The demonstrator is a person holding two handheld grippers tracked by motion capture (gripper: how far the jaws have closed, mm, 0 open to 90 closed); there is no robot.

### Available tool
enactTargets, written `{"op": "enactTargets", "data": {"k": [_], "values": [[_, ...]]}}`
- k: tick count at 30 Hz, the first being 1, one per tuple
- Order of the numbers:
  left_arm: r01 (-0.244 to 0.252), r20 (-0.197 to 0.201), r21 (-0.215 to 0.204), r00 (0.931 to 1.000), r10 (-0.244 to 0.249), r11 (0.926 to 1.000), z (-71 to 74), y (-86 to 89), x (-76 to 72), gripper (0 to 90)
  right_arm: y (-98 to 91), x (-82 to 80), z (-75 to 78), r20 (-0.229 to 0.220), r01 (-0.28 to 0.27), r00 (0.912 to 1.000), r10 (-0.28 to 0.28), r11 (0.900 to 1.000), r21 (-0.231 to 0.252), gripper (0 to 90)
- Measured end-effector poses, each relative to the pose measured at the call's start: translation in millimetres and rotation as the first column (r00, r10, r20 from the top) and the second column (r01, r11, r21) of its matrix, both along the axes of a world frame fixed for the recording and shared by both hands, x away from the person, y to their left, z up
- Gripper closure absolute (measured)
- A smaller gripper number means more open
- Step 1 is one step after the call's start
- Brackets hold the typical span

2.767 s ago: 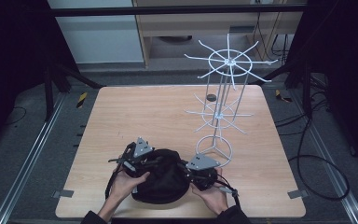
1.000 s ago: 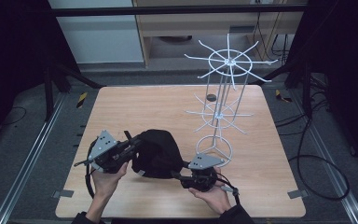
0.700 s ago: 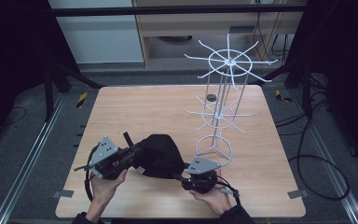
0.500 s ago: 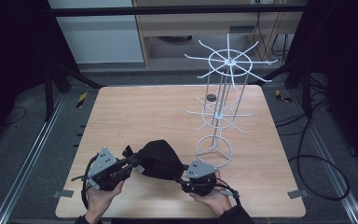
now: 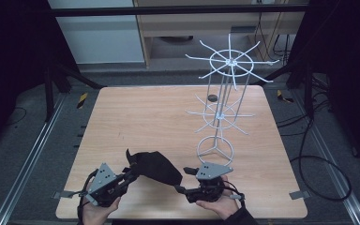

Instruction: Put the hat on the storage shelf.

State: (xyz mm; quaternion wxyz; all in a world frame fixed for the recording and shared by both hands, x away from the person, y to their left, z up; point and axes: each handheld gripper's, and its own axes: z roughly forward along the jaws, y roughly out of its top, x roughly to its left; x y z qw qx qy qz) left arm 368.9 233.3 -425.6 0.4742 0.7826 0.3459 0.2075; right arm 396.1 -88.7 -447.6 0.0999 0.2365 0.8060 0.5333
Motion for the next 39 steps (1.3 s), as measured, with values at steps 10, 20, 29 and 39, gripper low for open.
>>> {"op": "enactTargets", "data": {"k": [10,20,29,39], "values": [[-0.012,-0.052,0.056,0.9985,0.015,0.9984,-12.4,3.5,4.3,83.9,14.1,0.7,1.0,-0.057,-0.038,0.9977,0.038,0.9993,0.004,57.0],[-0.107,-0.082,0.117,0.9898,0.117,0.9873,-23.9,28.2,26.3,84.6,32.7,4.5,-20.3,-0.086,-0.021,0.9963,0.013,0.9954,-0.094,56.0],[-0.28,-0.127,0.15,0.9456,0.3,0.9481,-32.8,72.8,52.0,77.5,12.4,13.1,-20.3,-0.075,0.078,0.9937,-0.084,0.9934,-0.085,55.4],[-0.376,-0.124,0.074,0.9155,0.383,0.9236,-21.0,97.6,52.5,59.1,0.3,14.3,-17.7,-0.06,0.114,0.9911,-0.119,0.99,-0.083,54.5]]}}
